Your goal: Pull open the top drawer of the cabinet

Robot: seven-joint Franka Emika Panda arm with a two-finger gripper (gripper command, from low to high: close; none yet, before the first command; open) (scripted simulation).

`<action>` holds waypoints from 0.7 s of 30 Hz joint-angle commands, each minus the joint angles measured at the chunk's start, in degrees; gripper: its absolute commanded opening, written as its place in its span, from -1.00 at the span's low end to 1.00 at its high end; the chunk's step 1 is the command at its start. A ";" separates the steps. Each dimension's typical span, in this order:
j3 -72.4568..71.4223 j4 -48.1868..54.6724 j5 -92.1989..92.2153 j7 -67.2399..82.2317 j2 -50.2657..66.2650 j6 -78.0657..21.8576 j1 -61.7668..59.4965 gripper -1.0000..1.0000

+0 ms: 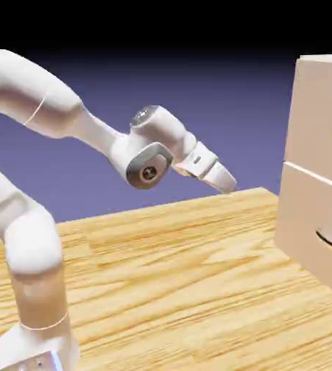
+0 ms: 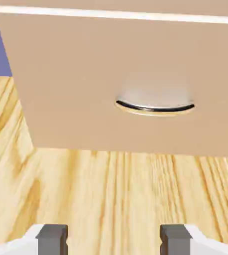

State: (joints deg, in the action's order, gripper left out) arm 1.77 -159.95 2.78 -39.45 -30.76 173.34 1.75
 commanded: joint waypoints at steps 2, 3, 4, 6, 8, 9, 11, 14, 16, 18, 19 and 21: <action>2.94 1.75 4.62 4.99 3.16 -1.11 1.77 0.00; 4.41 2.62 6.92 7.48 4.74 -1.67 2.66 0.00; 5.88 3.50 9.23 9.97 6.31 -2.23 3.54 0.00; 8.82 5.24 13.85 14.95 9.47 -3.34 5.31 0.00; 11.76 6.99 18.46 19.94 12.62 -4.45 7.08 0.00; 13.23 7.87 20.77 22.43 14.20 -5.01 7.96 0.00; 16.17 9.61 25.38 27.41 17.36 -6.12 9.73 0.00; 20.58 12.23 32.30 34.89 22.09 -7.79 12.39 0.00; 23.52 13.98 36.92 39.87 25.25 -8.90 14.15 0.00; 26.46 15.73 41.53 44.86 28.40 -10.01 15.92 0.00; 27.93 16.60 43.84 47.35 29.98 -10.57 16.81 0.00; 30.86 18.35 48.45 52.33 33.14 -11.68 18.58 0.00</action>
State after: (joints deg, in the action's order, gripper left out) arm 32.64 -141.60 51.23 12.88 2.38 161.65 20.16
